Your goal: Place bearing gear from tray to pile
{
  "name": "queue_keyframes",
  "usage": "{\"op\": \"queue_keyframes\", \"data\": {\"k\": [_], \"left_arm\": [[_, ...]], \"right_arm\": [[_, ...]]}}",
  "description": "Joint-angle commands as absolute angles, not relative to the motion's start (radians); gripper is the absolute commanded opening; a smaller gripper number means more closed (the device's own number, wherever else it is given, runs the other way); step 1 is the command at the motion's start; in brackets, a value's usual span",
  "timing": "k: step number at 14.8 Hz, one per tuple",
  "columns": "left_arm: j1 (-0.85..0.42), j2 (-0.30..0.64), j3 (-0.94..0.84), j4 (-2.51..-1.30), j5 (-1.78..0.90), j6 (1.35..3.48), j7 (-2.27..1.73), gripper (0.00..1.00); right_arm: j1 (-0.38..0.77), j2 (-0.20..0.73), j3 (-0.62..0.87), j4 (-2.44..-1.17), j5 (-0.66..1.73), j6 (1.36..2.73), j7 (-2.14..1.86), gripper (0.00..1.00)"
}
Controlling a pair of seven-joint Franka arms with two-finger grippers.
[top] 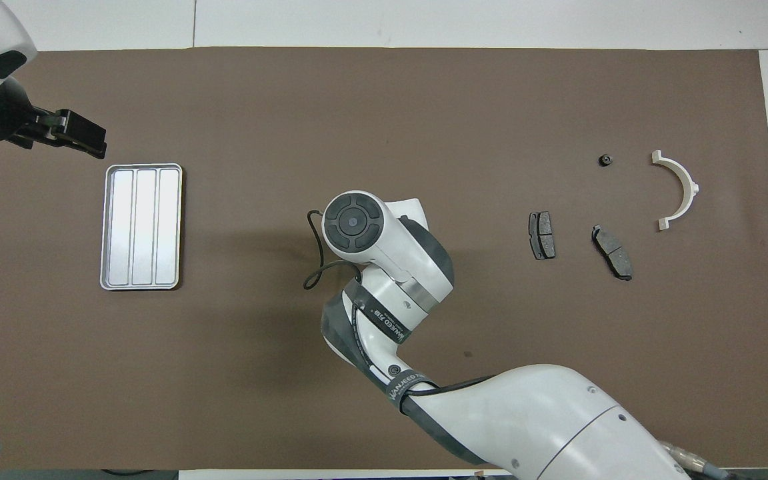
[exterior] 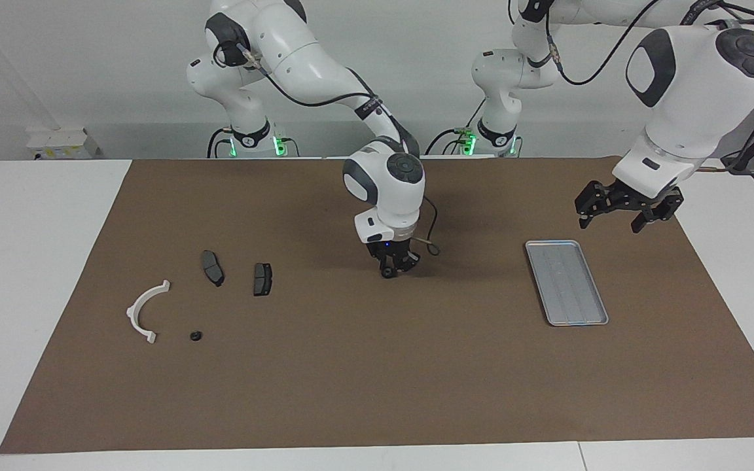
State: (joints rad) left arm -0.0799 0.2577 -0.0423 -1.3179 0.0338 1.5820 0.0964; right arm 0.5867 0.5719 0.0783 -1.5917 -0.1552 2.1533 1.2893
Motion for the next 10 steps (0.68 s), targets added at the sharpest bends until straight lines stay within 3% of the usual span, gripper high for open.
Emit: {"op": "queue_keyframes", "data": {"k": [1, 4, 10], "left_arm": [[-0.11, 0.122, -0.026, -1.536, 0.052, 1.711, 0.066, 1.0], [-0.11, 0.031, -0.028, -1.675, 0.052, 1.789, 0.064, 1.0], [-0.092, -0.021, -0.029, -1.709, 0.051, 1.793, 0.067, 1.0]], "right_arm": [[0.545, 0.565, 0.084, -1.529, -0.181, 2.07, 1.244, 0.0], [0.48, 0.511, 0.086, -1.517, -0.178, 1.987, 1.111, 0.0], [0.307, 0.402, 0.089, -1.519, -0.163, 1.861, 0.732, 0.0]]}}
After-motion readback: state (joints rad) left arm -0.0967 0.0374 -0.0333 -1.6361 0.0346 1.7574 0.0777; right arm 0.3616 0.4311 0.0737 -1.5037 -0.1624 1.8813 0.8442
